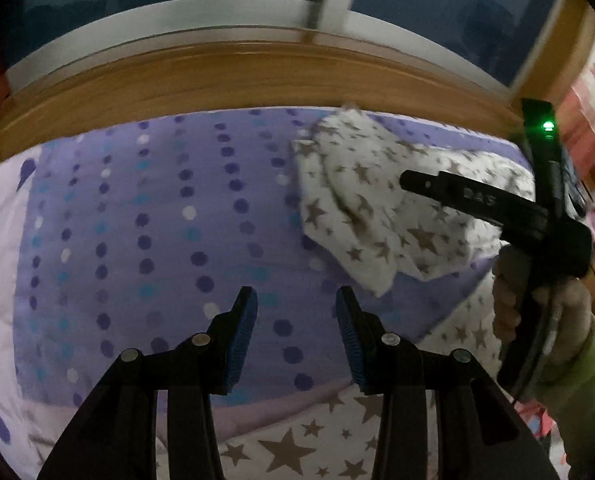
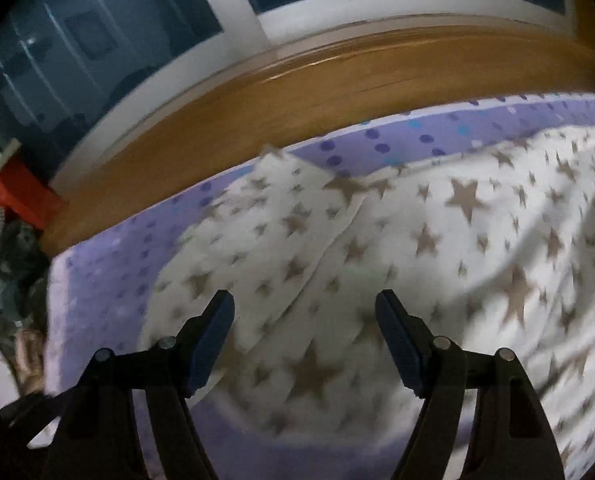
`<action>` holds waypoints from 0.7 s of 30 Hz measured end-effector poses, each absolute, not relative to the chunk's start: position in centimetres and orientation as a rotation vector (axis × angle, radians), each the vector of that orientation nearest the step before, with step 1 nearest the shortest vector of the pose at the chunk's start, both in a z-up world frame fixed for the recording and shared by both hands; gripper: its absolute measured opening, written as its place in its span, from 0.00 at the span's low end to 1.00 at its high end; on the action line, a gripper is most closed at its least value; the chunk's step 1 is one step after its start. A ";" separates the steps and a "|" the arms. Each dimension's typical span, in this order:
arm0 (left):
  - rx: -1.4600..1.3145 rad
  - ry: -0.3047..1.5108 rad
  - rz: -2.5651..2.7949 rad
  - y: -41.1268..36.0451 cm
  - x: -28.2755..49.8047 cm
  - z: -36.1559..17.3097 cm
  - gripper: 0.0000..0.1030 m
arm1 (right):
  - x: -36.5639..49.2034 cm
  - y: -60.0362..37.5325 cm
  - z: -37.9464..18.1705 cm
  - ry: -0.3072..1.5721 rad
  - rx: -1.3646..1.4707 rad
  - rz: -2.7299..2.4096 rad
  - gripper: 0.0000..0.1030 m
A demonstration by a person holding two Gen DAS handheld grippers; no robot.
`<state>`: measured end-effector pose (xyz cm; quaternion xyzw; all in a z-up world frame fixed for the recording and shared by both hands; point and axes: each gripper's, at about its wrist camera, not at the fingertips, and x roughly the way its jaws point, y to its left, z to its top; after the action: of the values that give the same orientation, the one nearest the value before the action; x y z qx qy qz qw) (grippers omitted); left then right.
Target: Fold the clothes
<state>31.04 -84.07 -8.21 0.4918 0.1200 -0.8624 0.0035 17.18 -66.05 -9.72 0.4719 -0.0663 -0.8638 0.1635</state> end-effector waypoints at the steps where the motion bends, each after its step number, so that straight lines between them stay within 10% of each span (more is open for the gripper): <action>1: 1.534 0.396 -2.685 -84.2 31.1 -8.3 0.40 | 16.6 -66.2 -10.0 -0.165 1.347 -2.471 0.72; 8: 1.500 0.484 -2.553 -85.2 31.6 -8.9 0.40 | 15.1 -67.8 -10.7 -0.019 1.281 -2.517 0.68; 14: 1.478 0.536 -2.539 -86.9 32.8 -9.2 0.40 | 15.0 -69.0 -10.6 0.083 1.262 -2.548 0.07; 21: 1.469 0.584 -2.552 -90.8 33.5 -9.8 0.40 | 18.2 -71.5 -6.6 -0.051 1.139 -2.475 0.04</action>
<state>33.54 -90.80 -9.85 0.4881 0.1940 -0.8481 0.0696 18.23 -71.49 -6.61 0.4090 -0.0184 -0.8886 0.2068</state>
